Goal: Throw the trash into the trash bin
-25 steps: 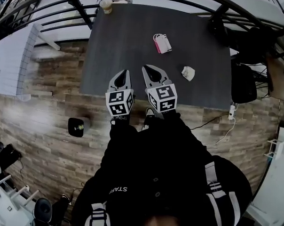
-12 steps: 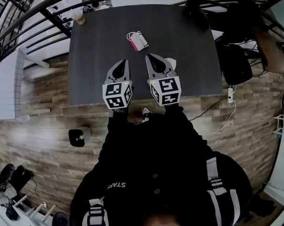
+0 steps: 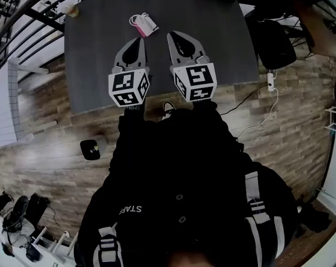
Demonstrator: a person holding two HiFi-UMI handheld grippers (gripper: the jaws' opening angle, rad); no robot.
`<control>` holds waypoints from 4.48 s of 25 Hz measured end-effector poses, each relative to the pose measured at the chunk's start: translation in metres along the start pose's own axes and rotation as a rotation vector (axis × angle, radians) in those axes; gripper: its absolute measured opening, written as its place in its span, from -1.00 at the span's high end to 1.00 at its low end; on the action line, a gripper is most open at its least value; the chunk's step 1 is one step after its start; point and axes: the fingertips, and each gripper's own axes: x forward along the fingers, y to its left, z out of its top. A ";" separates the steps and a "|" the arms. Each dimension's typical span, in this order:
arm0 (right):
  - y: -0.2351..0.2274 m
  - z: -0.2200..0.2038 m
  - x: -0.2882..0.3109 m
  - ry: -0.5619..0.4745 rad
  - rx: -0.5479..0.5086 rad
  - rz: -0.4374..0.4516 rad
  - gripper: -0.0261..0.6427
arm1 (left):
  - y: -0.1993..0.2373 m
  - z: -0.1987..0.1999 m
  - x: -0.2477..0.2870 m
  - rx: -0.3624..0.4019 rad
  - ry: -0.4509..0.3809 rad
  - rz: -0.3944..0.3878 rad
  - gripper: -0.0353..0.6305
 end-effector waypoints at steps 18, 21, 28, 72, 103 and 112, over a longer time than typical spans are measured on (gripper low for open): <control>-0.057 -0.044 -0.004 0.073 0.032 -0.045 0.88 | -0.006 -0.033 0.025 0.011 0.090 0.002 0.89; -0.068 -0.068 0.000 0.140 0.032 -0.050 0.87 | 0.000 -0.052 0.030 -0.025 0.131 0.017 0.89; -0.090 -0.124 0.005 0.272 0.050 -0.049 0.87 | -0.002 -0.099 0.042 -0.073 0.225 0.015 0.89; -0.166 -0.364 0.074 0.714 0.342 -0.340 -0.32 | 0.004 -0.250 0.121 -0.123 0.499 -0.034 0.89; -0.134 -0.323 0.084 0.656 0.218 -0.276 -0.29 | 0.041 -0.230 0.085 -0.154 0.458 0.064 0.89; -0.072 -0.258 0.097 0.514 0.124 -0.149 -0.29 | 0.068 -0.210 0.044 -0.174 0.399 0.155 0.89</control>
